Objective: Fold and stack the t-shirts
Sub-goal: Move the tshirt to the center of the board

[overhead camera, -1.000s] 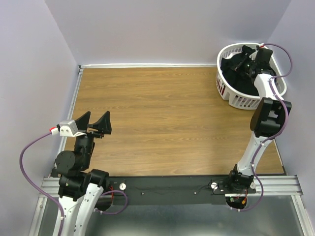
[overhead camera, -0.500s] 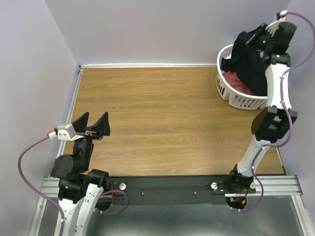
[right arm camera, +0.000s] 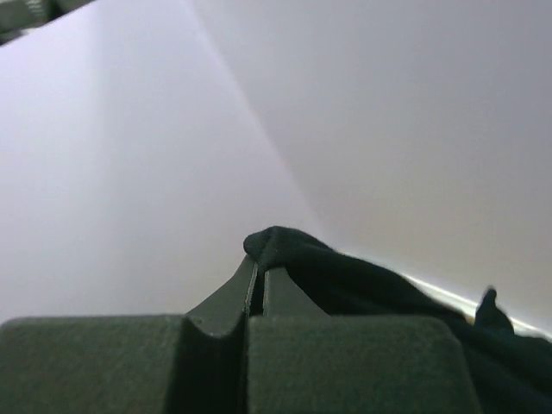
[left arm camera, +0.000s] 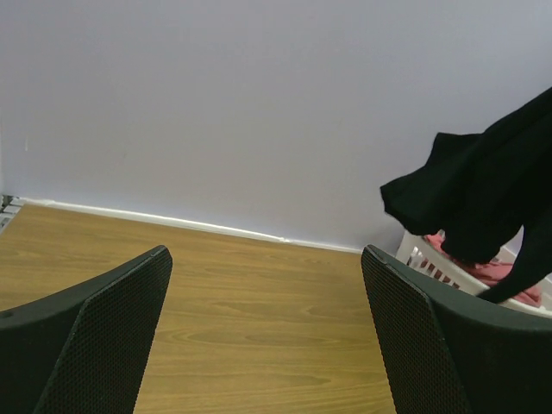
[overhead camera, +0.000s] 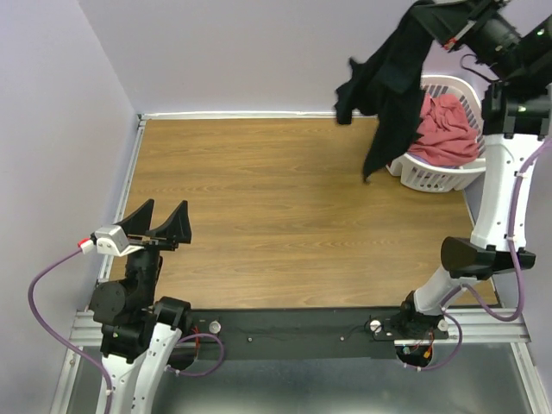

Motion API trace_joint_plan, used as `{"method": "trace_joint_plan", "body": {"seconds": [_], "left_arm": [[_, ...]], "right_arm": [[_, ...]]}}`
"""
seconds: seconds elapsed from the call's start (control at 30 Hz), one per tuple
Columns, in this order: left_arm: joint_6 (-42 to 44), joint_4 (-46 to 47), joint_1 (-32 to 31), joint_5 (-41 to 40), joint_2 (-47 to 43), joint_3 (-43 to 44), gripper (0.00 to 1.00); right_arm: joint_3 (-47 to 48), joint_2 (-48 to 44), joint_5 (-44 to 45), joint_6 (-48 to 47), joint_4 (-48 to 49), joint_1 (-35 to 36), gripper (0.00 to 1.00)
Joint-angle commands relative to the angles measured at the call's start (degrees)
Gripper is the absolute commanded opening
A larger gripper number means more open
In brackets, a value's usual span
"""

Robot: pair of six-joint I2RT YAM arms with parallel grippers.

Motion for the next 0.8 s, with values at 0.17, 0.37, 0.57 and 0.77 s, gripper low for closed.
{"method": "trace_joint_plan", "body": {"seconds": [0.17,0.37,0.57,0.77], "left_arm": [[0.23,0.97,-1.88,1.25,-0.2,-0.5,0.98],[0.31,0.44,-1.45,0.02,0.68,-0.24,0.98],[0.49,-0.61,-0.65,0.11,2.88,0.64,0.98],[0.23,-0.61,-0.66,0.2,1.13,0.55,0.98]], "right_arm": [[-3.84,2.82,-1.26,1.21,0.76,23.86,0.0],[9.28,17.93,-2.49,1.98,0.85,37.49,0.0],[16.21,24.47,-6.79,11.31,12.96,42.69,0.01],[-8.64,7.52,-5.4,-3.26,12.54,40.77,0.0]]}}
